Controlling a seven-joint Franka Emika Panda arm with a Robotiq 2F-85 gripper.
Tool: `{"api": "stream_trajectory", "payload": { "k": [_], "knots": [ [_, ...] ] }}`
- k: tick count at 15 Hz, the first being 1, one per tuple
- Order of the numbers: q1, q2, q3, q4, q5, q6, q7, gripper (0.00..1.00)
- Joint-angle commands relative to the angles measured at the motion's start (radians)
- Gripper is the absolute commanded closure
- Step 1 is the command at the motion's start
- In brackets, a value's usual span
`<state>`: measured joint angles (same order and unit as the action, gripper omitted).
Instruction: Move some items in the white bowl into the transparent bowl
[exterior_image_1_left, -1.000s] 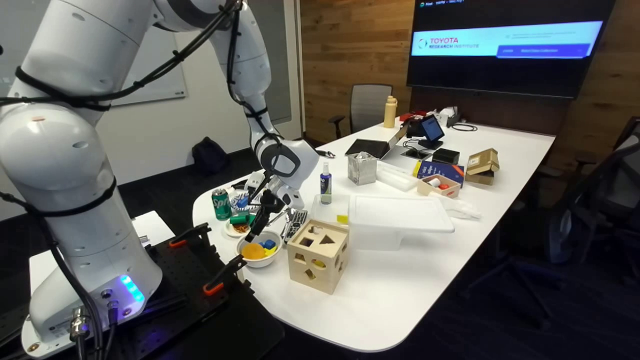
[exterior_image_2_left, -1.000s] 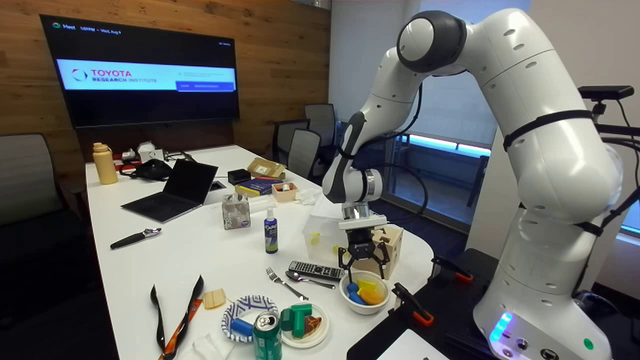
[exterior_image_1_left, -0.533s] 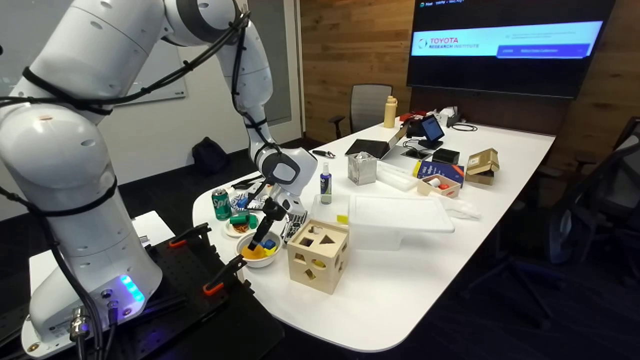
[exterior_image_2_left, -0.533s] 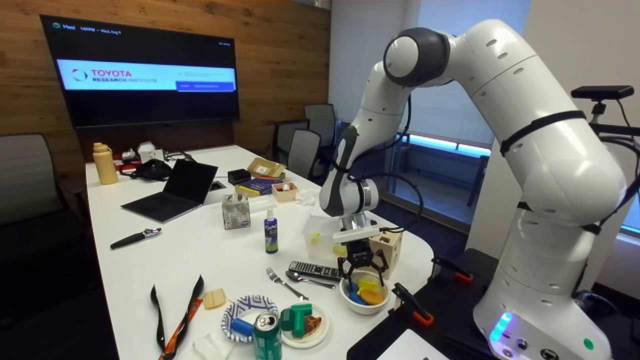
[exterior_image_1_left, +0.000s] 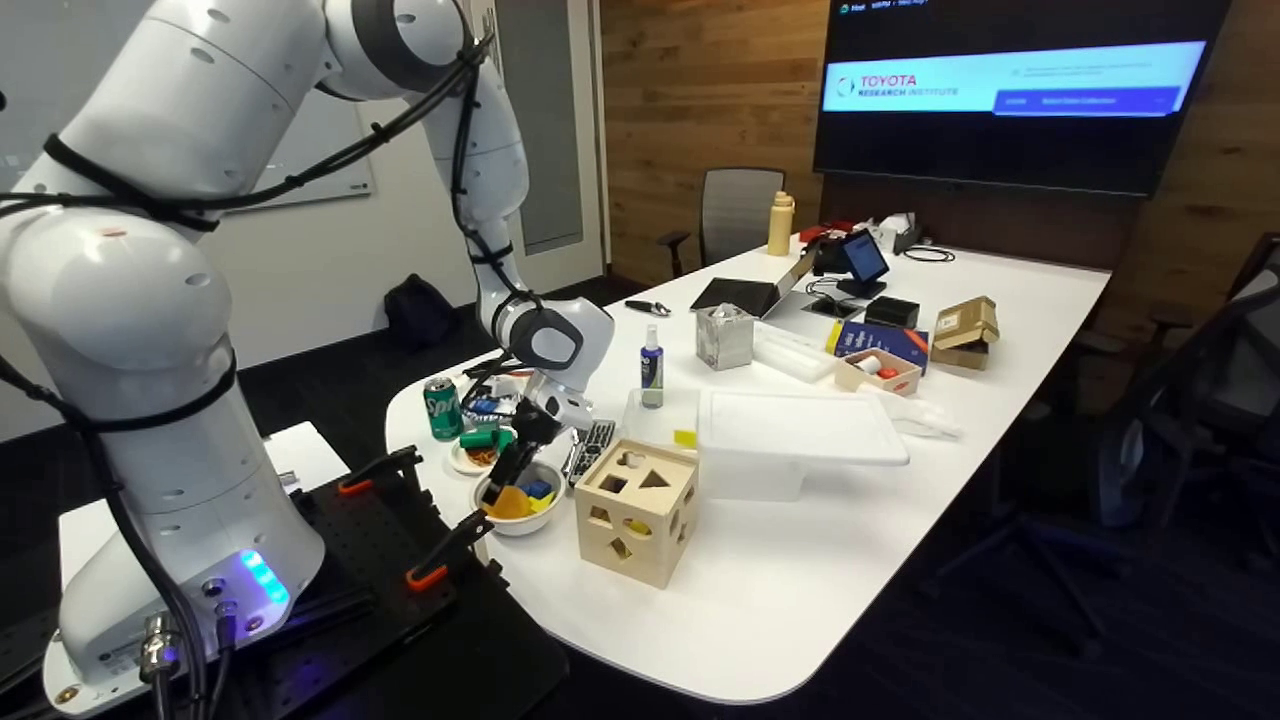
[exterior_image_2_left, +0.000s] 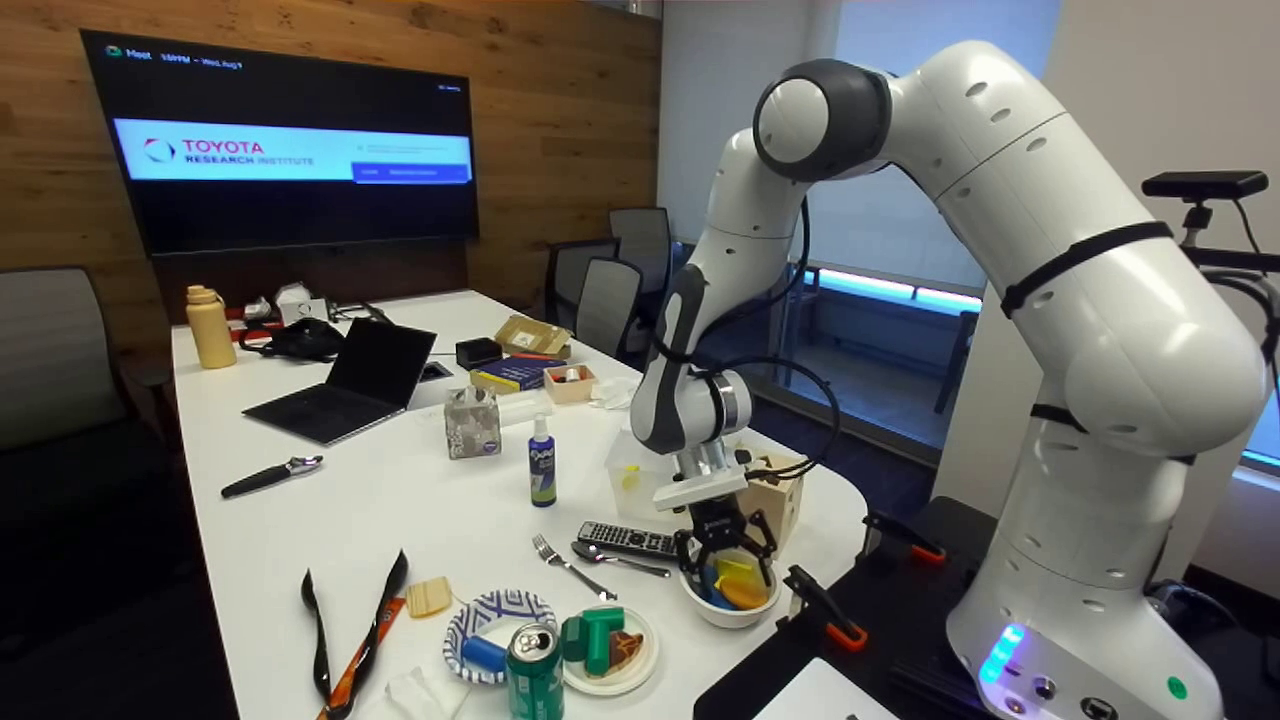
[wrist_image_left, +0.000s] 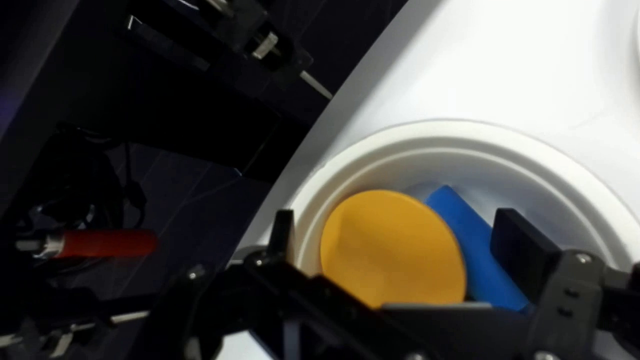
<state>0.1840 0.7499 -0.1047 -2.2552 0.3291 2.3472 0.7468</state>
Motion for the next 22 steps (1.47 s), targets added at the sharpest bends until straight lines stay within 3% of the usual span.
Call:
{"api": "stream_trajectory", "payload": {
  "k": [1,6,14,21,22],
  "knots": [
    [0.033,-0.034,-0.032,-0.025,-0.070,-0.003,0.092,0.00],
    [0.039,-0.028,-0.052,-0.014,-0.157,-0.005,0.146,0.00],
    [0.021,-0.021,-0.088,0.013,-0.253,-0.030,0.128,0.00],
    [-0.004,0.000,-0.092,0.025,-0.275,-0.029,0.109,0.00],
    [-0.009,0.005,-0.088,0.027,-0.271,-0.027,0.104,0.04]
  ]
}}
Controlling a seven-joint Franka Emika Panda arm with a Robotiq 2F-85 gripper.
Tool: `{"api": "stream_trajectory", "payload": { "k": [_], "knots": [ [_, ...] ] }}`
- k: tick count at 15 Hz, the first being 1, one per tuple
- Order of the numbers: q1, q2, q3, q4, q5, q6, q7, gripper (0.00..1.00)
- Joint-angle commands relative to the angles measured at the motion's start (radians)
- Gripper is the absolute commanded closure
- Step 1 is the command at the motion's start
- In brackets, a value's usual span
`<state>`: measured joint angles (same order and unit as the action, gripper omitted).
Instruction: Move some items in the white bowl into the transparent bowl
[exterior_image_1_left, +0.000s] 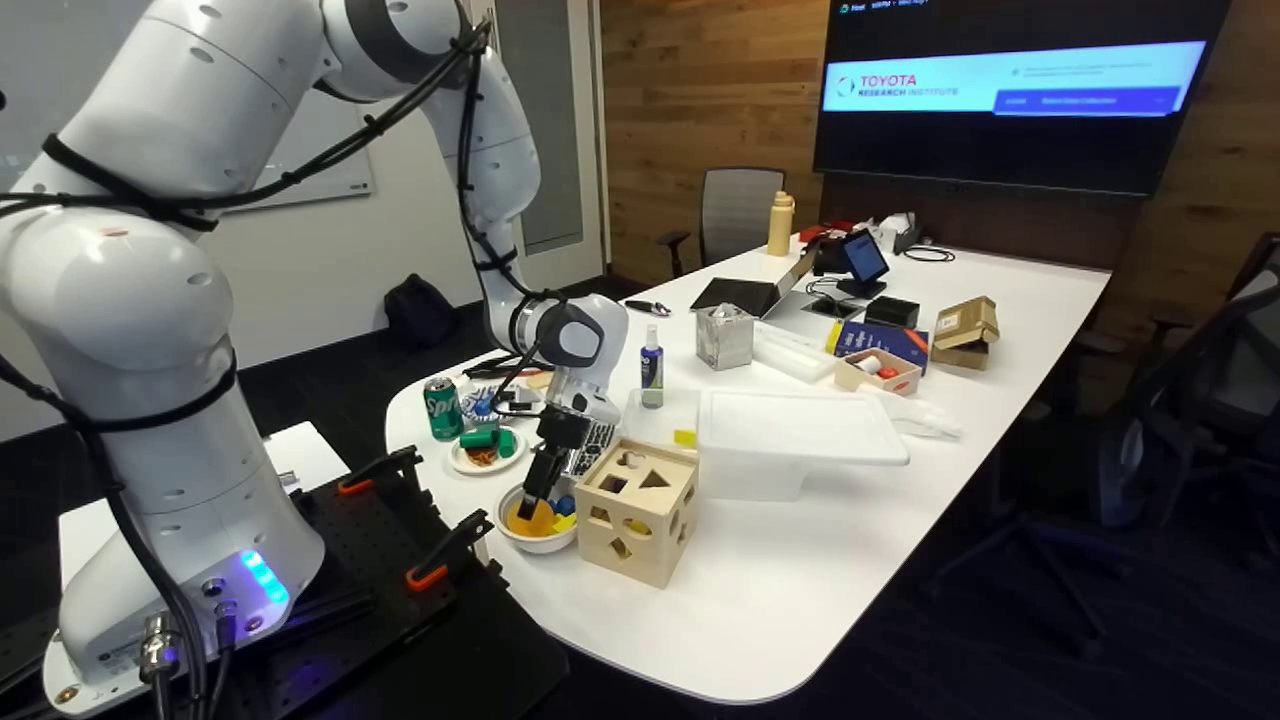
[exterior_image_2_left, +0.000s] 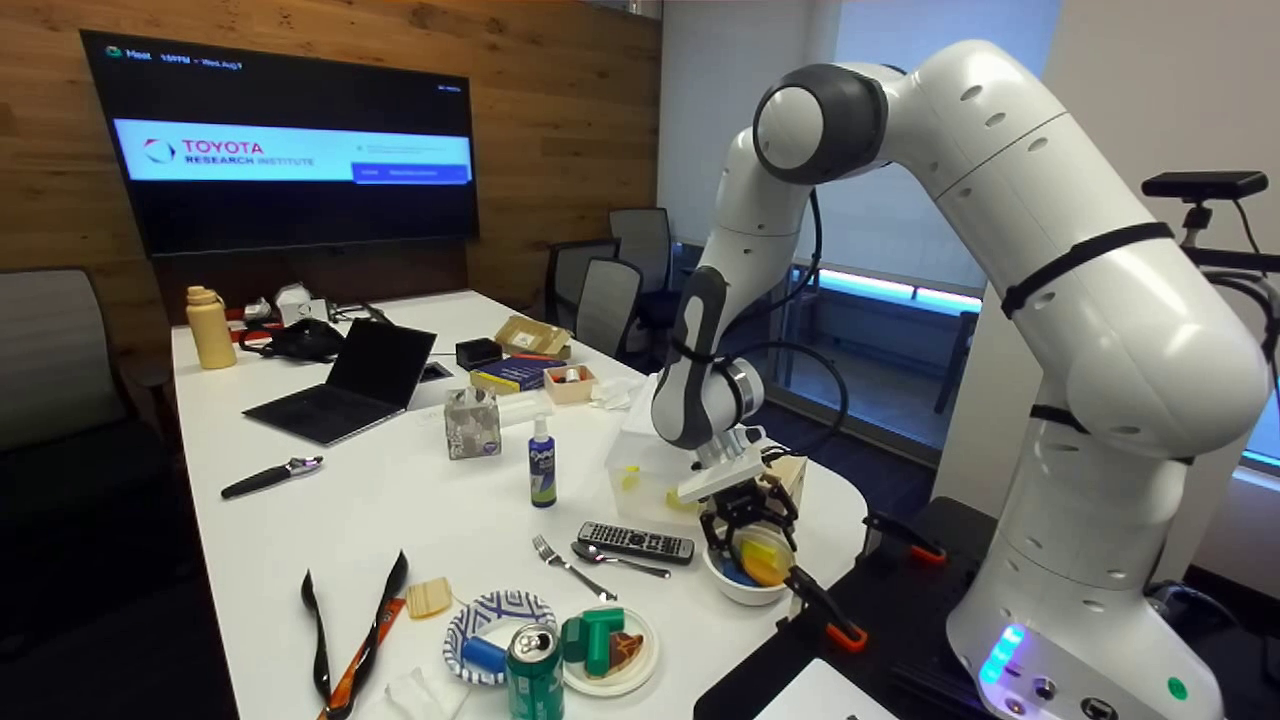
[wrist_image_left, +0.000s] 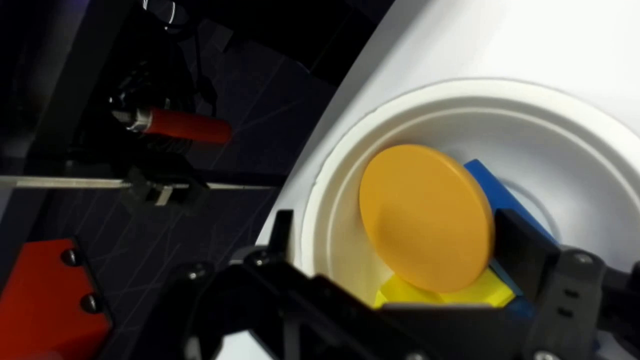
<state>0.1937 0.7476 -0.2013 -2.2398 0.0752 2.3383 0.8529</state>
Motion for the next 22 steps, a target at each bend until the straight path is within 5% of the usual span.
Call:
{"api": "stream_trajectory", "payload": {
  "k": [1,12,22],
  "knots": [
    [-0.024,0.011,0.010,0.013,-0.016,-0.017,-0.006,0.11],
    [-0.057,0.025,0.012,0.030,-0.016,0.006,-0.036,0.99],
    [0.004,-0.319,-0.031,-0.128,-0.150,0.088,-0.081,0.94]
  ]
}}
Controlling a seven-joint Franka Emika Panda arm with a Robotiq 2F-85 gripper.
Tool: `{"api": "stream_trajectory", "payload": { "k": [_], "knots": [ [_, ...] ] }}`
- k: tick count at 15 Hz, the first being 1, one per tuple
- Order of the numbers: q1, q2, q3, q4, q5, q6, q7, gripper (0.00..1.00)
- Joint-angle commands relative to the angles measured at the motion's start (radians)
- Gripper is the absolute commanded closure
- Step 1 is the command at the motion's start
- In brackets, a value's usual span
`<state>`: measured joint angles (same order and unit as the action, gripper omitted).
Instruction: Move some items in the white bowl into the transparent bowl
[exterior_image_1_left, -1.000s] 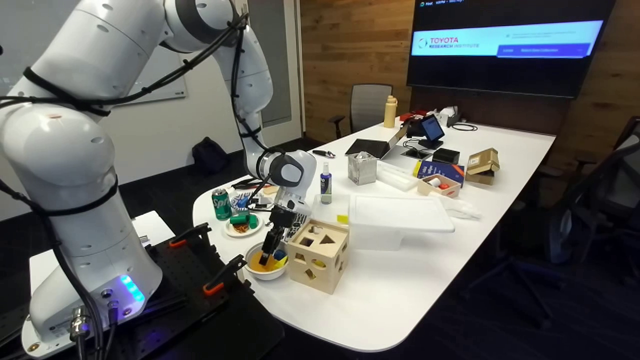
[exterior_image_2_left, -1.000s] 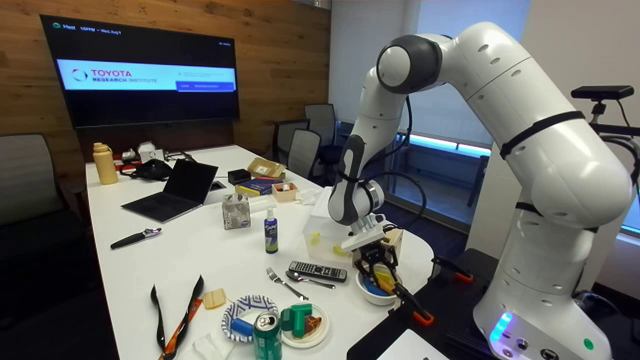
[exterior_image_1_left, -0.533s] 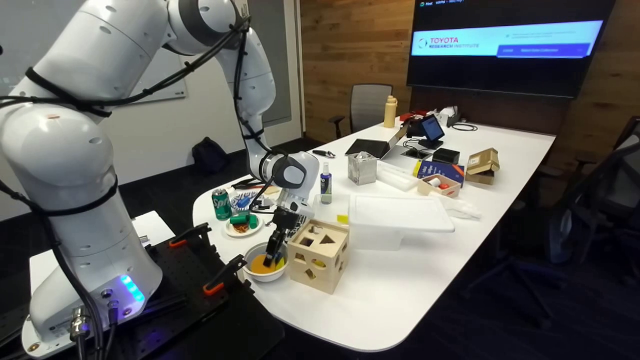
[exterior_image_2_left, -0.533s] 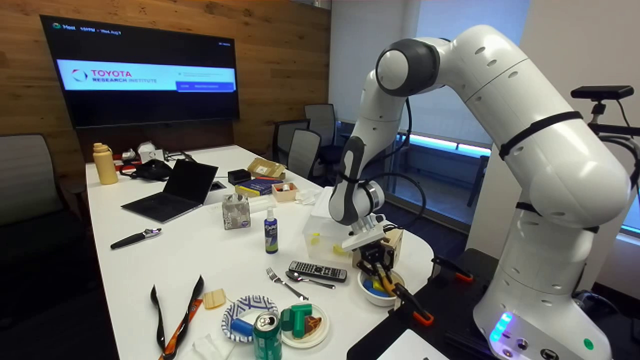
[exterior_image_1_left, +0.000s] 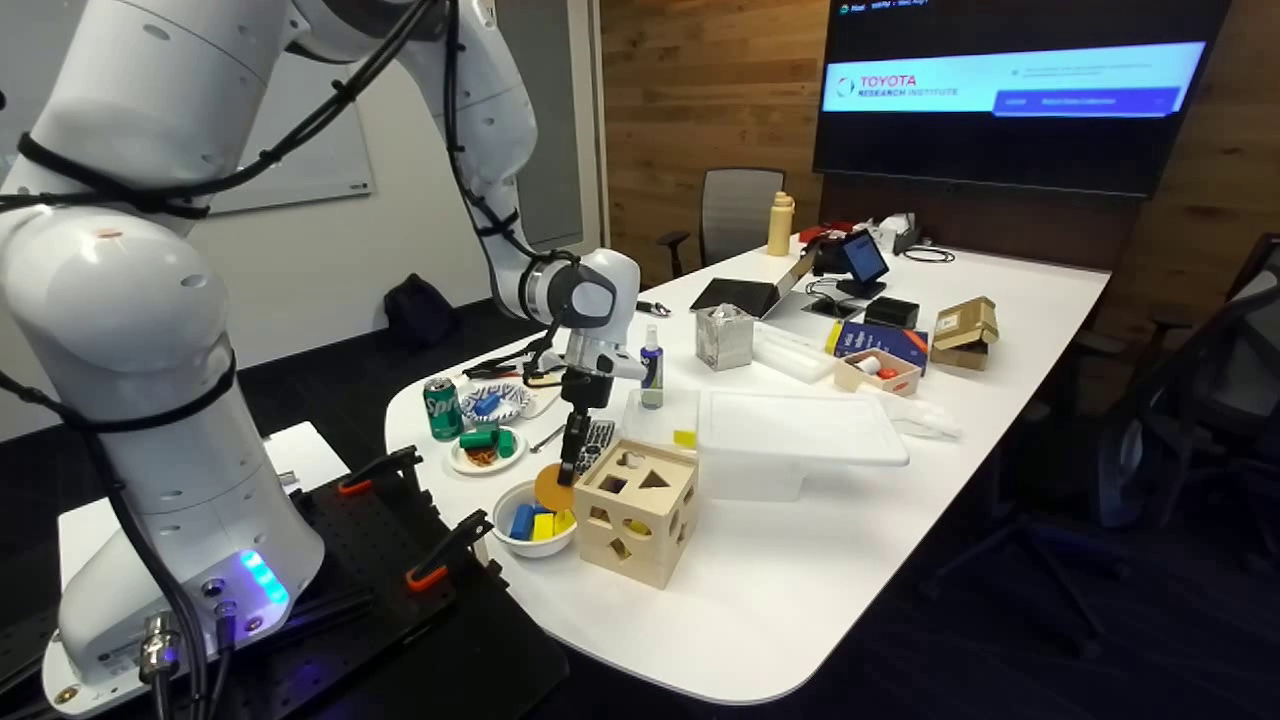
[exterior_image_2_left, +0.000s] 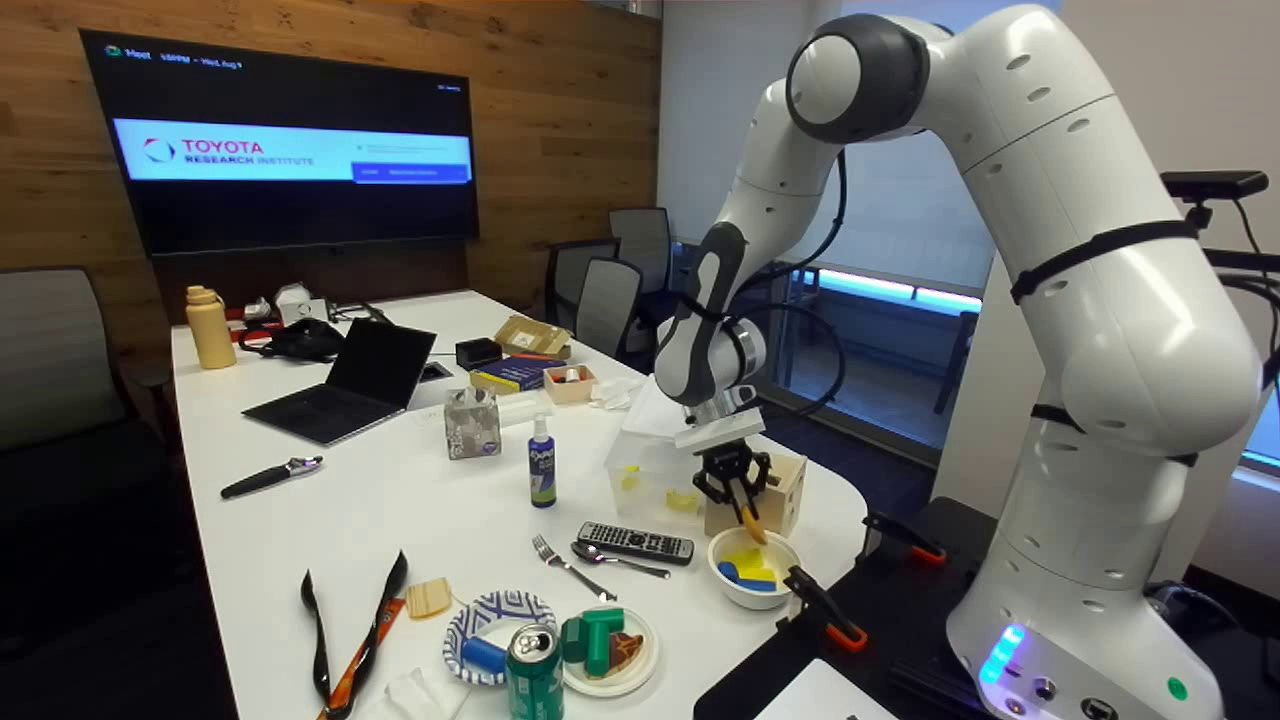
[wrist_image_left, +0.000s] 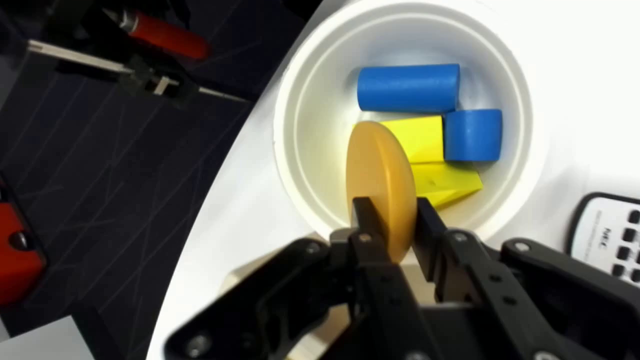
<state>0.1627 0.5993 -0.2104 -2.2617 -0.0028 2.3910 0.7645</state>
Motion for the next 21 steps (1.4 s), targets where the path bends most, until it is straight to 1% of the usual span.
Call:
{"api": "stream_trajectory", "payload": {
  "k": [1,3,6,8,9,11,13,14,15,16,18,19,20,21],
  "knots": [
    [0.041,-0.216,-0.024,-0.121,-0.113,0.058,0.010,0.94],
    [0.055,-0.276,-0.031,-0.125,-0.209,0.091,0.035,0.94],
    [0.050,-0.293,-0.030,-0.089,-0.379,0.171,0.073,0.94],
    [0.037,-0.269,-0.035,-0.070,-0.476,0.289,0.085,0.94],
    [0.033,-0.249,-0.043,-0.063,-0.514,0.367,0.089,0.94],
    [0.022,-0.192,-0.055,-0.039,-0.523,0.513,0.056,0.94],
    [0.035,-0.147,-0.084,-0.024,-0.490,0.609,0.022,0.94],
    [0.006,-0.131,-0.067,-0.018,-0.512,0.643,0.034,0.94],
    [0.001,-0.121,-0.067,-0.022,-0.506,0.676,0.027,0.52],
    [-0.003,-0.112,-0.069,-0.023,-0.507,0.700,0.030,0.51],
    [-0.008,-0.107,-0.075,-0.038,-0.511,0.747,0.033,0.38],
    [-0.014,-0.109,-0.071,-0.045,-0.510,0.763,0.031,0.29],
    [-0.029,-0.117,-0.056,-0.053,-0.507,0.766,0.023,0.23],
    [-0.058,-0.133,-0.023,-0.067,-0.501,0.757,0.007,0.14]
  ]
}}
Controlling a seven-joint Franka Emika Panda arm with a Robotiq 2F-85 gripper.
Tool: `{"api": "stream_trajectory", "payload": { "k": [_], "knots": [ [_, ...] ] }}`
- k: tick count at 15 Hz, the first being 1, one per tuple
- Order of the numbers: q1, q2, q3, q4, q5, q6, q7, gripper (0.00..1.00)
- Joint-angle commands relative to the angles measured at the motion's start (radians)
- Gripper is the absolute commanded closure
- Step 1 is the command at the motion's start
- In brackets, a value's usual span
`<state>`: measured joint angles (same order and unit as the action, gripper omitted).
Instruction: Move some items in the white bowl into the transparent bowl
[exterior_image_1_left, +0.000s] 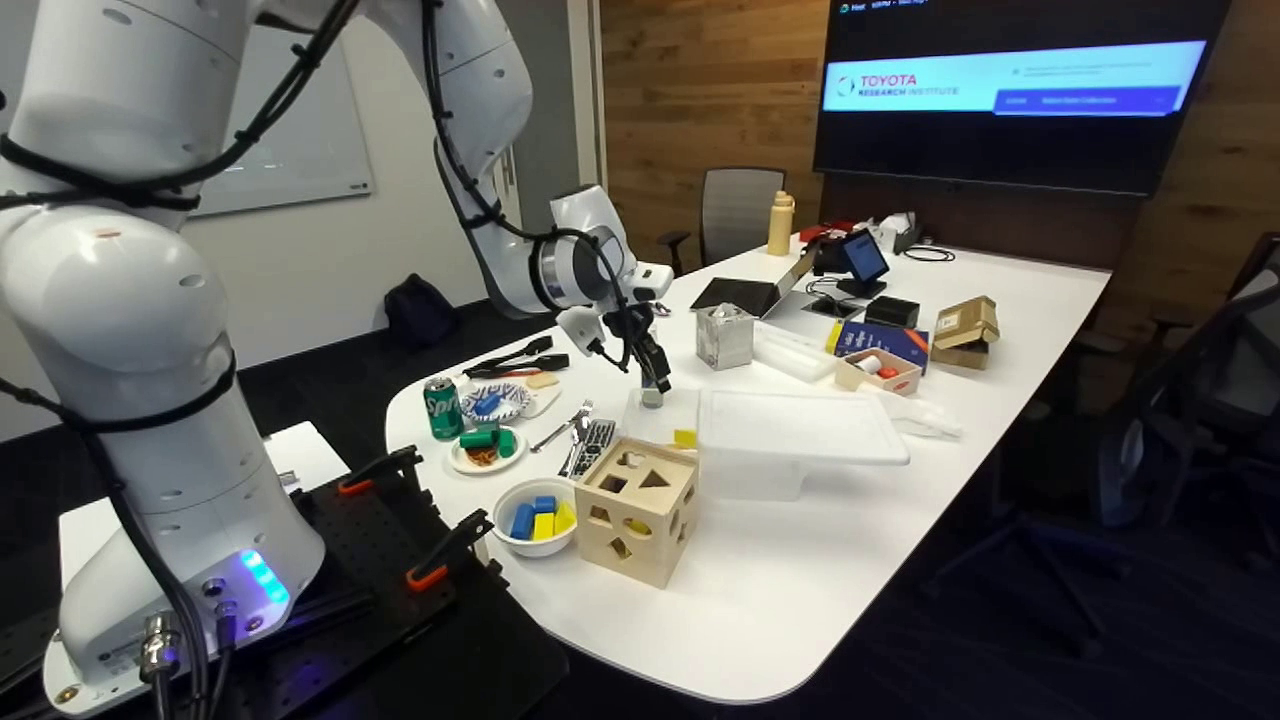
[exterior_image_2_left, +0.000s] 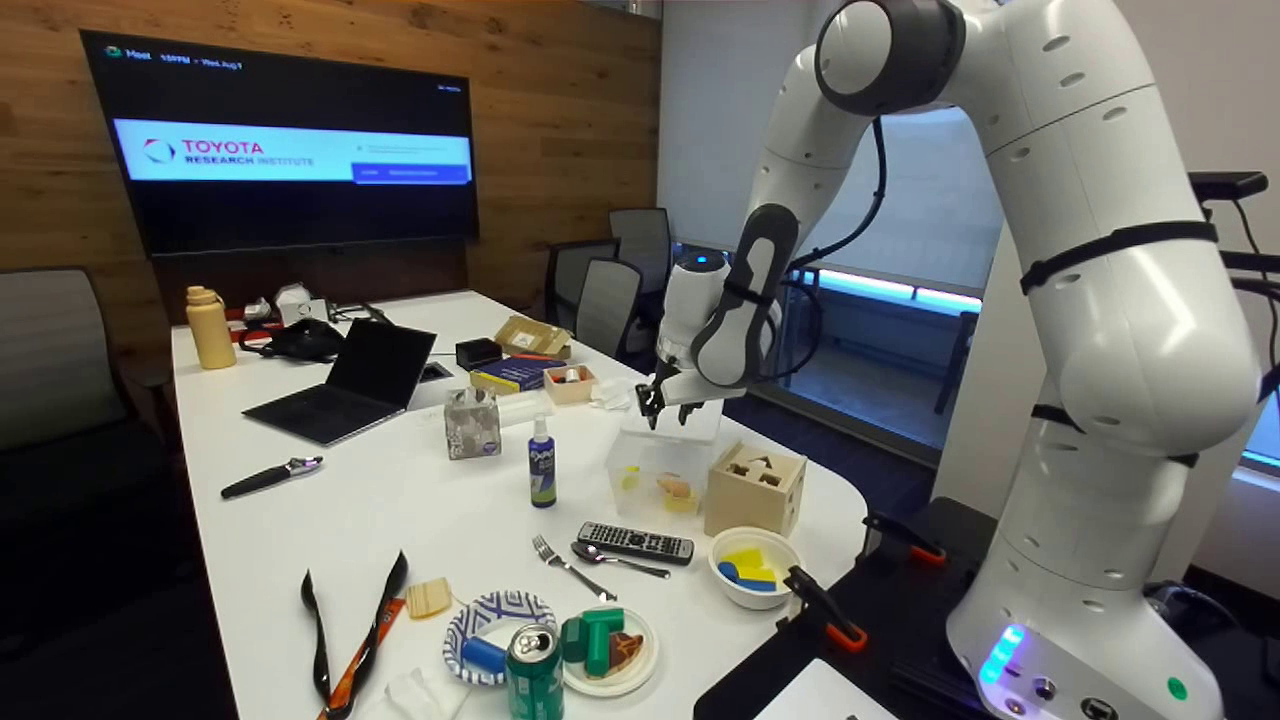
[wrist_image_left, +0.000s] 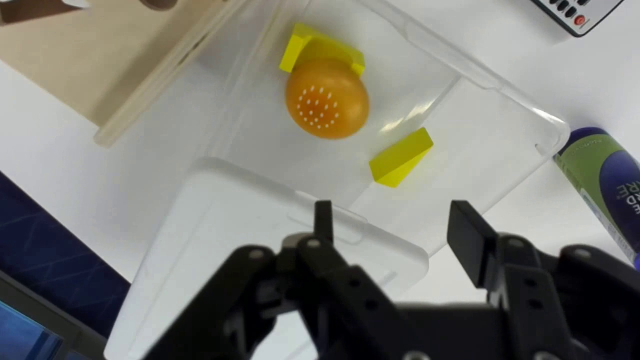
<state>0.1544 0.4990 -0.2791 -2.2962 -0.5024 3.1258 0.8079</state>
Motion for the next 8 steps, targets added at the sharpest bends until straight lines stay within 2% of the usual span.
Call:
{"api": "stream_trajectory", "payload": {
  "k": [1,2,5,6,8],
  "knots": [
    [-0.072,-0.049,0.073,-0.043,0.000,0.005,-0.049,0.07],
    [-0.094,-0.066,0.102,-0.055,0.000,-0.007,-0.063,0.01],
    [-0.189,-0.095,0.216,-0.071,0.011,-0.046,-0.123,0.00],
    [-0.159,-0.102,0.212,-0.088,0.166,-0.044,-0.264,0.00],
    [-0.201,-0.108,0.272,-0.090,0.286,-0.063,-0.395,0.00]
  ]
}}
